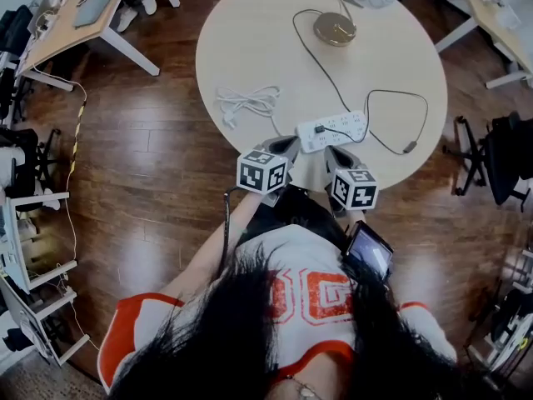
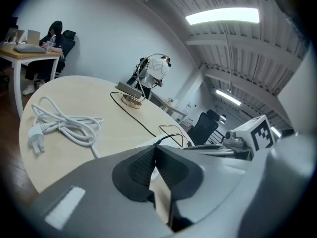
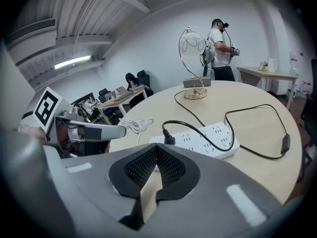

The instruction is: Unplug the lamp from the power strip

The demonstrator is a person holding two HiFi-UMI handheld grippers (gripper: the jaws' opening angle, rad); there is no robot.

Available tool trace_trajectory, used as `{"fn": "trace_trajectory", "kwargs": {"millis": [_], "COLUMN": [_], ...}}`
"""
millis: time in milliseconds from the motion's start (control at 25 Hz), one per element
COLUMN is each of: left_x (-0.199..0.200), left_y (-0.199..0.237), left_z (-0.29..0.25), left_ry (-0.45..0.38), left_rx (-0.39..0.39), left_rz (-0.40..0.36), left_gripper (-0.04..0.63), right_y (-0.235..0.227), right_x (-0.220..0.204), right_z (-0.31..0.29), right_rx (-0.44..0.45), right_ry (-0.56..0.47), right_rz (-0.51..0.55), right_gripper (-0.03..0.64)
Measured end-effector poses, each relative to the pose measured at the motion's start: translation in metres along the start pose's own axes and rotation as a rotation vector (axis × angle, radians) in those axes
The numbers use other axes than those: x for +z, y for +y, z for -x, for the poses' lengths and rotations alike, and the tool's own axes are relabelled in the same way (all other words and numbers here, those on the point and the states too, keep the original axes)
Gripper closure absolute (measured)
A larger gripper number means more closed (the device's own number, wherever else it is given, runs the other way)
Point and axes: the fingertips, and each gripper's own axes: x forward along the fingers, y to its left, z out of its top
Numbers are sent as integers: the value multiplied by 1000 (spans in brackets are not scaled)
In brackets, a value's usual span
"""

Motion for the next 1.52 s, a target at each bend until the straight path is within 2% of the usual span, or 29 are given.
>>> {"fn": "trace_trajectory", "kwargs": {"millis": [240,720,960,1120,1240,1360,1520], "left_x": [4,-18,-23,-27,-28,-29,-30], "left_y": [11,26,32,34,33,33,32], "left_z": [-29,-66,-73,-73,-71,-71,-69], "left_ry": [78,261,377,447,489,492,468], "left_rx": [27,69,139,165,172,155,128], "left_rz": [-48,-108,-165,-190,-219,-235,-168], "left_gripper": [595,595,595,595,595,595,595], "right_y": [-9,-19,-16,-10,-4,1,5], "right_x": [0,-10,-11,-7,0,4,5], "right_z": [-18,-46,-49,-51,-52,-58,-68], "right_rx": [16,45,63,84,84,94,114], "right_ry": [43,119,133,147,144,149,162], "right_rz": [25,83,105,149,212,268,334], "right_gripper": [615,615,613,520,508,492,491]}}
